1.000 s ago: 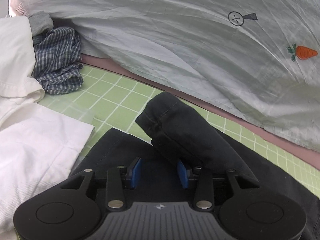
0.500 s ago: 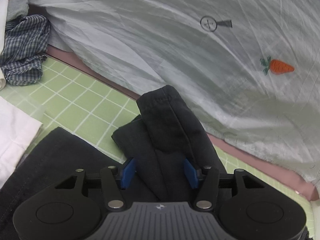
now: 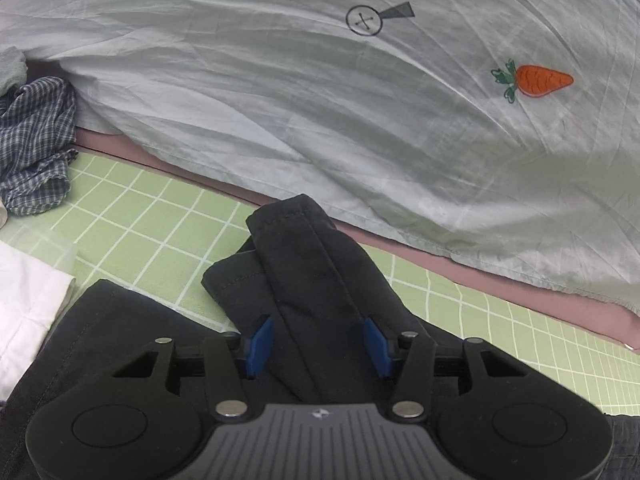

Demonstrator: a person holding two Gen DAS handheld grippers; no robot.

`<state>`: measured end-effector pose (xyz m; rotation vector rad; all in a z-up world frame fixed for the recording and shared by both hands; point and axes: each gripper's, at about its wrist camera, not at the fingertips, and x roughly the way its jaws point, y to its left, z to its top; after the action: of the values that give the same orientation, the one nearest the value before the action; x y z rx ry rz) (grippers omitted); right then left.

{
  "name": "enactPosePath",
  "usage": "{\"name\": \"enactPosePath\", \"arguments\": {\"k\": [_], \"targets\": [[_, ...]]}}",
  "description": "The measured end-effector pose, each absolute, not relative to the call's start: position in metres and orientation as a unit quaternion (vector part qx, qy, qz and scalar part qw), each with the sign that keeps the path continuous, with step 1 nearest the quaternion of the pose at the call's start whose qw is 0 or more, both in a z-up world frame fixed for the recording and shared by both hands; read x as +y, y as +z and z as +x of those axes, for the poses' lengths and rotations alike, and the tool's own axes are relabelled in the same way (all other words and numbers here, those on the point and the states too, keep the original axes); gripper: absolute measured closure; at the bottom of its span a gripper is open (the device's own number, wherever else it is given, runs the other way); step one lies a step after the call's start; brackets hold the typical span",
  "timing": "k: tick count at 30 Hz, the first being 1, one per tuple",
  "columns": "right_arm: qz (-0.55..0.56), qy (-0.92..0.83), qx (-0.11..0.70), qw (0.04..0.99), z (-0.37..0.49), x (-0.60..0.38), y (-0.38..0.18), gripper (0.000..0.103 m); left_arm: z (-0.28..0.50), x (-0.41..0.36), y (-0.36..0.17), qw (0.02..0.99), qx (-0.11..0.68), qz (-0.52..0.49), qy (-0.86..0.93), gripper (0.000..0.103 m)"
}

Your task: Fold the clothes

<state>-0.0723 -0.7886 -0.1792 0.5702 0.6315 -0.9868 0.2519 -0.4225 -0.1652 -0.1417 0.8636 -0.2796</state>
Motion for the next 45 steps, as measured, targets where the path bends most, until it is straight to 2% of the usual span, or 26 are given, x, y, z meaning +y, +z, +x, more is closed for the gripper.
{"name": "enactPosePath", "arguments": {"k": [2,14,22,23,24,25,36,42,45], "targets": [[0.267,-0.459,0.294,0.795,-0.073,-0.789,-0.18,0.06,0.257,-0.427,-0.169,0.892,0.426,-0.065,-0.137,0.072],[0.279,-0.459,0.292,0.791,-0.074,-0.792,-0.184,0.061,0.264,-0.434,-0.181,0.884,0.44,-0.086,-0.131,0.068],[0.282,-0.459,0.291,0.791,-0.074,-0.792,-0.185,0.061,0.266,-0.437,-0.183,0.883,0.445,-0.078,-0.125,0.073],[0.282,-0.459,0.291,0.791,-0.074,-0.792,-0.185,0.061,0.267,-0.437,-0.183,0.883,0.446,-0.076,-0.123,0.077],[0.282,-0.46,0.291,0.79,-0.074,-0.792,-0.185,0.061,0.267,-0.437,-0.183,0.883,0.447,-0.075,-0.122,0.094],[0.282,-0.46,0.291,0.79,-0.074,-0.792,-0.185,0.061,0.267,-0.435,-0.185,0.882,0.449,-0.084,-0.118,0.101],[0.293,-0.451,0.287,0.793,-0.082,-0.791,-0.179,0.061,0.209,-0.379,-0.143,0.906,0.4,-0.106,-0.09,0.102],[0.291,-0.444,0.284,0.798,-0.089,-0.782,-0.17,0.061,0.147,-0.345,-0.129,0.904,0.414,-0.079,-0.065,0.102],[0.288,-0.432,0.29,0.803,-0.096,-0.776,-0.167,0.061,0.124,-0.325,-0.152,0.888,0.45,-0.082,-0.049,0.101]]}}
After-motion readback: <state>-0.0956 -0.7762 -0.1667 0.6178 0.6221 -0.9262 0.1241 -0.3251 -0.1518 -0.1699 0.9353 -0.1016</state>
